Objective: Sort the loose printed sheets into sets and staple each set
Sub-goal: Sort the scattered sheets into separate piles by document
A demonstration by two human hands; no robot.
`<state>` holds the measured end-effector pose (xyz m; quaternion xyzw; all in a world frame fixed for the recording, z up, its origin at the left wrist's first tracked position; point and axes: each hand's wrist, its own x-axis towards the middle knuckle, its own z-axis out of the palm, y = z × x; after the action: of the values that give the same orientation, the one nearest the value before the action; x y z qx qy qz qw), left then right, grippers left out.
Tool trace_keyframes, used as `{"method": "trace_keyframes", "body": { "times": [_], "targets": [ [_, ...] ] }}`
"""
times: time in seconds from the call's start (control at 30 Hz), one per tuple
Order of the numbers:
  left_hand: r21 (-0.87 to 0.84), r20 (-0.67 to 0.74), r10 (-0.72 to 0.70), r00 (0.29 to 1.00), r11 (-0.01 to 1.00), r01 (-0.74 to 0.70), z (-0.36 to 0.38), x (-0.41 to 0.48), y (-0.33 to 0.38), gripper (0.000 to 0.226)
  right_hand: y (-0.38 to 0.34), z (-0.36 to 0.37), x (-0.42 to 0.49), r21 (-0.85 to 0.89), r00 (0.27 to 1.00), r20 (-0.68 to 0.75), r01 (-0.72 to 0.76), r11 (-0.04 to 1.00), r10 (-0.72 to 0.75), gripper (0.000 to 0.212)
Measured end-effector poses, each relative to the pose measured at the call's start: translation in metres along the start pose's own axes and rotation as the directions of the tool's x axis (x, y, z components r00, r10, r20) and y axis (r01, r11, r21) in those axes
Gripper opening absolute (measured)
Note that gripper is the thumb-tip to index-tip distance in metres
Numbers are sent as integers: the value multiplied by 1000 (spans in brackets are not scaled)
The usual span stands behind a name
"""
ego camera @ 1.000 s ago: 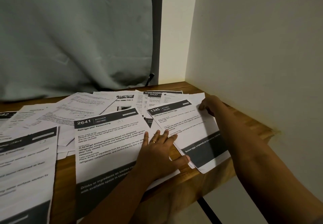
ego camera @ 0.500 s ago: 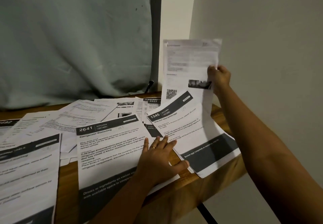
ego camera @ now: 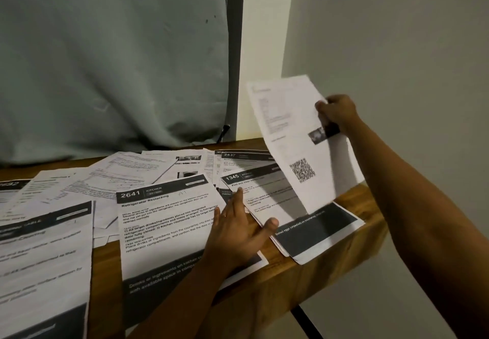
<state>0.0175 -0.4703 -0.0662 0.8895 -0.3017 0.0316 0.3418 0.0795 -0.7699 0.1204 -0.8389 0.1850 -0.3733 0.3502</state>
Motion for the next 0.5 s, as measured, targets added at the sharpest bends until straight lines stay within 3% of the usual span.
{"method": "trace_keyframes", "body": {
  "times": [0.1,0.23,0.4,0.5],
  "targets": [
    [-97,-77,-11,997,995,3,-2,-3,4,113,22,28,-25,-218,986,160,-6,976,42,23],
    [-76,-85,34,996,996,-41,2,-2,0,113,48,68,-55,-320,947,296,-25,947,125,30],
    [210,78,39,996,976,-54,5,0,-3,101,74,105,-78,-353,953,251,-72,933,169,43],
    [314,134,42,990,946,-82,8,1,-3,95,83,114,-84,-407,934,260,-122,905,243,31]
  ]
}}
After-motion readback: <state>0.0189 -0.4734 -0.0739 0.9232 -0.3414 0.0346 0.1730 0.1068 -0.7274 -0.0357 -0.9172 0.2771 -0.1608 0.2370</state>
